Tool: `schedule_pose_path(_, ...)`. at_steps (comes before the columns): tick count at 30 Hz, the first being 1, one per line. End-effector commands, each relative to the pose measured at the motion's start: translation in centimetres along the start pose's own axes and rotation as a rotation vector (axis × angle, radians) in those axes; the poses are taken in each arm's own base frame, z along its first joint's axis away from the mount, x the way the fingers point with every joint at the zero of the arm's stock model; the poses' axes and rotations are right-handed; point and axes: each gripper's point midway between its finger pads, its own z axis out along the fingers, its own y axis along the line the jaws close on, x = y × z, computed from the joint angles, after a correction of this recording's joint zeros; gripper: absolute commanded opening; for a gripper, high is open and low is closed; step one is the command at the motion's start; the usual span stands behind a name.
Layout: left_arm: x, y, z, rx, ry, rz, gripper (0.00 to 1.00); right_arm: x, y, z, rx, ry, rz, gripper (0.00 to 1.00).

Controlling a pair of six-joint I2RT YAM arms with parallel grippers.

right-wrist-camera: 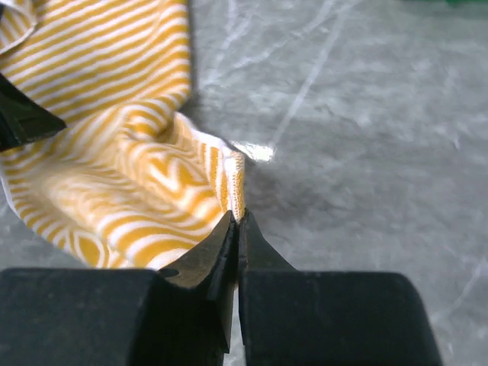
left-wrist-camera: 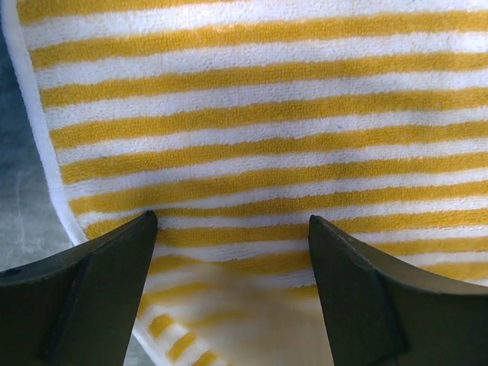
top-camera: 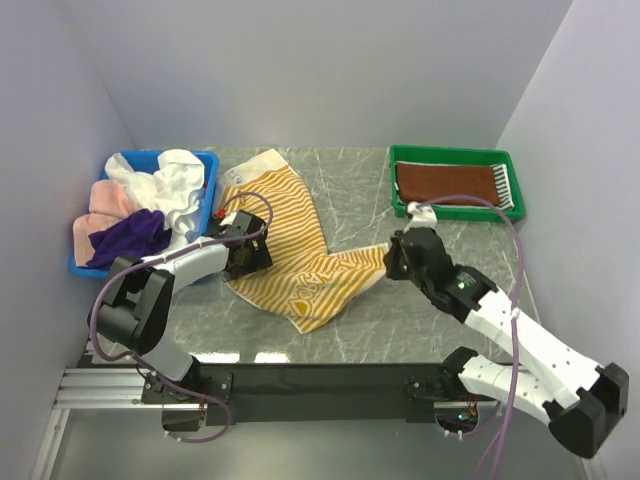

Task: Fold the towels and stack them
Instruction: Flatten out the crumpled towel

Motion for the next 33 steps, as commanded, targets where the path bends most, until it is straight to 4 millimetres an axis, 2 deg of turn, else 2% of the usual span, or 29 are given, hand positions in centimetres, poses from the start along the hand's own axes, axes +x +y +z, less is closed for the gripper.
schedule_pose_path(1, -0.1, -1.2, 0.6, 0.027, 0.007, -0.018, 0.87, 7.1, -5.7, 0.3, 0.215, 0.149, 0.064, 0.06)
schedule_pose_path(4, -0.2, -1.4, 0.5, 0.025, 0.01, -0.008, 0.87, 9.2, -5.9, 0.5, 0.191, 0.17, 0.182, 0.07)
schedule_pose_path(8, 0.0, -0.5, 0.2, -0.008, 0.006, 0.001, 0.88, 11.0, -4.0, -0.1, 0.08, 0.225, 0.284, 0.07)
schedule_pose_path(10, -0.2, -0.1, 0.2, -0.028, -0.005, 0.002, 0.88, 11.2, -3.6, -0.7, 0.042, 0.229, 0.303, 0.19)
schedule_pose_path(12, -0.4, -0.4, 0.1, -0.019, -0.01, 0.005, 0.88, 10.4, -3.5, -1.1, 0.02, 0.196, 0.277, 0.44)
schedule_pose_path(14, -0.6, -1.2, 0.0, 0.004, -0.004, 0.011, 0.89, 8.9, -3.5, -1.1, 0.019, 0.152, 0.244, 0.46)
schedule_pose_path(16, -0.6, -1.4, -0.1, 0.001, 0.012, 0.029, 0.89, 7.3, -2.5, -0.8, -0.019, 0.136, 0.177, 0.48)
schedule_pose_path(17, -0.7, -1.5, -0.2, -0.003, 0.012, 0.036, 0.89, 7.4, -2.2, -0.2, -0.015, 0.165, 0.15, 0.48)
schedule_pose_path(19, -0.6, -1.4, -0.6, -0.007, 0.012, 0.041, 0.88, 5.6, -0.9, 0.4, -0.058, 0.149, 0.08, 0.49)
schedule_pose_path(20, -0.1, -0.7, -0.5, -0.024, 0.021, 0.046, 0.87, 5.9, -0.8, 1.4, -0.046, 0.186, 0.056, 0.49)
schedule_pose_path(22, 0.3, -0.2, -0.7, -0.035, 0.024, 0.043, 0.86, 4.2, 0.6, 2.6, -0.093, 0.16, -0.013, 0.48)
schedule_pose_path(23, 0.8, 0.5, -0.7, -0.05, 0.034, 0.041, 0.86, 5.0, 0.7, 4.0, -0.082, 0.208, -0.033, 0.47)
schedule_pose_path(25, 1.2, 0.6, -0.9, -0.041, 0.036, 0.03, 0.86, 4.0, 2.2, 5.3, -0.131, 0.225, -0.084, 0.44)
schedule_pose_path(26, 1.8, 1.1, -0.9, -0.048, 0.046, 0.029, 0.86, 5.3, 2.4, 6.6, -0.134, 0.287, -0.097, 0.43)
schedule_pose_path(28, 2.0, 1.5, -1.0, -0.054, 0.048, 0.021, 0.86, 5.2, 3.4, 7.9, -0.16, 0.309, -0.113, 0.41)
schedule_pose_path(29, 2.4, 1.9, -1.0, -0.062, 0.054, 0.022, 0.86, 6.3, 3.4, 8.9, -0.156, 0.347, -0.114, 0.4)
schedule_pose_path(31, 2.7, 2.2, -1.3, -0.063, 0.053, 0.018, 0.86, 6.3, 3.9, 10.0, -0.165, 0.354, -0.118, 0.38)
schedule_pose_path(33, 2.7, 2.3, -1.5, -0.054, 0.048, 0.012, 0.86, 7.4, 3.8, 11.3, -0.156, 0.393, -0.119, 0.38)
